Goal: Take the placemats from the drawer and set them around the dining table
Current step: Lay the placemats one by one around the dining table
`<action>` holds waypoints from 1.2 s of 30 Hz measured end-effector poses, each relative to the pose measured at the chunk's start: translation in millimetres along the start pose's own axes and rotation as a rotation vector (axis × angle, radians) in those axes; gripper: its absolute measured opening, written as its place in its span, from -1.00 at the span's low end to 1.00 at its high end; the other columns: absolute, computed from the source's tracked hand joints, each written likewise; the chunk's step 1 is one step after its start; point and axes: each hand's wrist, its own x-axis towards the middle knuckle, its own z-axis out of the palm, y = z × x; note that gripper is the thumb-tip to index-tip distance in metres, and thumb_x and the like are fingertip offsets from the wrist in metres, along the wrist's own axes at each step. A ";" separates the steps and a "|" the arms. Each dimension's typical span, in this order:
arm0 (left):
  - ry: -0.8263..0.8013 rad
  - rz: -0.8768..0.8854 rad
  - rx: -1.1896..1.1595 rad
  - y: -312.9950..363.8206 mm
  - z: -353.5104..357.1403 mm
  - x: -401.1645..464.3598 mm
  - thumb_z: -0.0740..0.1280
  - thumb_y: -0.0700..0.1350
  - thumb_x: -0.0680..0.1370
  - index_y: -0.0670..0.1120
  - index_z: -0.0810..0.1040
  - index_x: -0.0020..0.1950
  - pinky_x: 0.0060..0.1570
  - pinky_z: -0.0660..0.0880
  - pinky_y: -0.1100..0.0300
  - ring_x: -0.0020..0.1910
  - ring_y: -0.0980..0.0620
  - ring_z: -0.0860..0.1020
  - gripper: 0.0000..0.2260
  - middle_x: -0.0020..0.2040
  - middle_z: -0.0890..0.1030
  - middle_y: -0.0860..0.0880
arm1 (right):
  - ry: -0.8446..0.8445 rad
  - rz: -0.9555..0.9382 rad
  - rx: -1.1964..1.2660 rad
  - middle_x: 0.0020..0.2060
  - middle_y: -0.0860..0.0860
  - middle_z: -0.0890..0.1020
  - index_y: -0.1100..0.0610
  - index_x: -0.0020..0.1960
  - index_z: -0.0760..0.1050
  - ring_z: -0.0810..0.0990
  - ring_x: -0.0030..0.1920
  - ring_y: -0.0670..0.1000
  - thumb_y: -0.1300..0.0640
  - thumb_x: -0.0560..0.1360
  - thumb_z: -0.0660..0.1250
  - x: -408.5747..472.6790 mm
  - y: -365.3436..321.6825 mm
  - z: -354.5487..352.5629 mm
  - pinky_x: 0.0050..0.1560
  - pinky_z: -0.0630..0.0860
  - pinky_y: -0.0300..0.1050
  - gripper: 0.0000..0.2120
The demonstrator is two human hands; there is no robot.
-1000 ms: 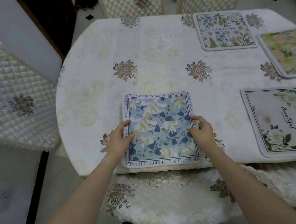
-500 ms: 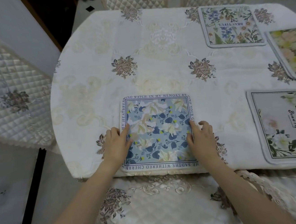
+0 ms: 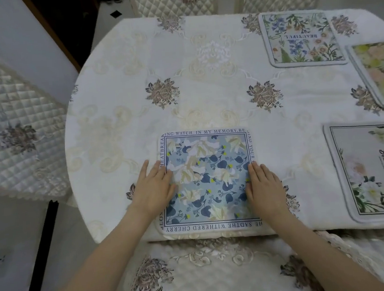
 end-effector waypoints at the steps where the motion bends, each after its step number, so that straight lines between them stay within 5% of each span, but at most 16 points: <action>1: 0.027 0.014 -0.013 1.9 -5.3 4.2 -0.14 0.11 0.59 -0.14 0.41 0.40 0.44 -0.11 -0.10 0.45 -0.13 0.29 -0.42 0.38 0.45 -0.13 | 0.002 -0.005 0.017 0.48 0.10 0.29 0.20 0.51 0.20 0.24 0.49 0.14 -0.07 0.52 -0.24 4.1 -5.0 -6.7 0.45 0.19 0.07 -0.33; 4: 0.109 0.021 -0.064 15.1 -17.1 24.0 -0.22 0.15 0.63 -0.12 0.04 0.54 0.46 -0.14 -0.05 0.54 -0.07 -0.02 -0.44 0.55 0.09 -0.09 | 0.077 -0.079 0.091 0.55 0.04 0.05 0.11 0.56 -0.05 0.00 0.55 0.08 -0.07 0.56 -0.27 23.6 -30.1 -21.7 0.53 -0.01 0.02 -0.40; 7: 0.136 0.001 -0.127 32.9 -19.2 54.5 -0.28 0.16 0.62 -0.13 -0.10 0.53 0.47 -0.20 -0.01 0.54 -0.04 -0.11 -0.44 0.55 -0.08 -0.06 | 0.121 -0.170 0.278 0.54 0.01 0.06 0.10 0.56 -0.02 -0.03 0.55 0.03 -0.09 0.62 -0.18 52.8 -68.2 -29.3 0.52 -0.13 -0.06 -0.44; 12: 0.124 -0.016 -0.235 50.4 3.1 95.3 -0.35 0.06 0.55 -0.11 -0.15 0.51 0.49 -0.22 0.01 0.54 0.00 -0.12 -0.45 0.57 -0.05 -0.07 | 0.068 -0.200 0.381 0.55 -0.01 0.03 0.10 0.56 -0.06 -0.13 0.53 -0.09 -0.14 0.55 -0.35 94.2 -103.0 -8.1 0.53 -0.18 -0.08 -0.35; 18: 0.114 0.013 -0.241 51.1 31.4 104.9 -0.26 0.04 0.59 -0.14 -0.13 0.53 0.50 -0.19 0.01 0.54 0.02 -0.16 -0.46 0.56 -0.10 -0.07 | 0.110 -0.255 0.322 0.54 0.03 0.10 0.14 0.56 0.03 -0.08 0.54 -0.06 -0.10 0.61 -0.21 104.4 -90.3 16.7 0.51 -0.22 -0.14 -0.41; 24: 0.135 -0.019 -0.306 27.1 35.0 97.2 -0.12 0.11 0.64 -0.14 -0.12 0.56 0.49 -0.23 0.15 0.54 0.07 -0.18 -0.44 0.57 -0.11 -0.06 | 0.099 -0.189 0.246 0.55 -0.04 -0.05 0.06 0.56 -0.15 -0.19 0.53 -0.10 -0.13 0.61 -0.22 105.0 -65.0 15.8 0.50 -0.28 -0.14 -0.43; 36: 0.132 -0.084 -0.335 0.0 42.3 74.5 -0.13 0.13 0.63 -0.11 -0.16 0.56 0.50 -0.19 0.15 0.54 0.08 -0.18 -0.43 0.56 -0.13 -0.05 | 0.093 -0.147 0.211 0.54 -0.07 -0.11 0.07 0.58 -0.14 -0.19 0.54 -0.11 -0.13 0.63 -0.17 96.8 -16.9 15.2 0.51 -0.25 -0.16 -0.42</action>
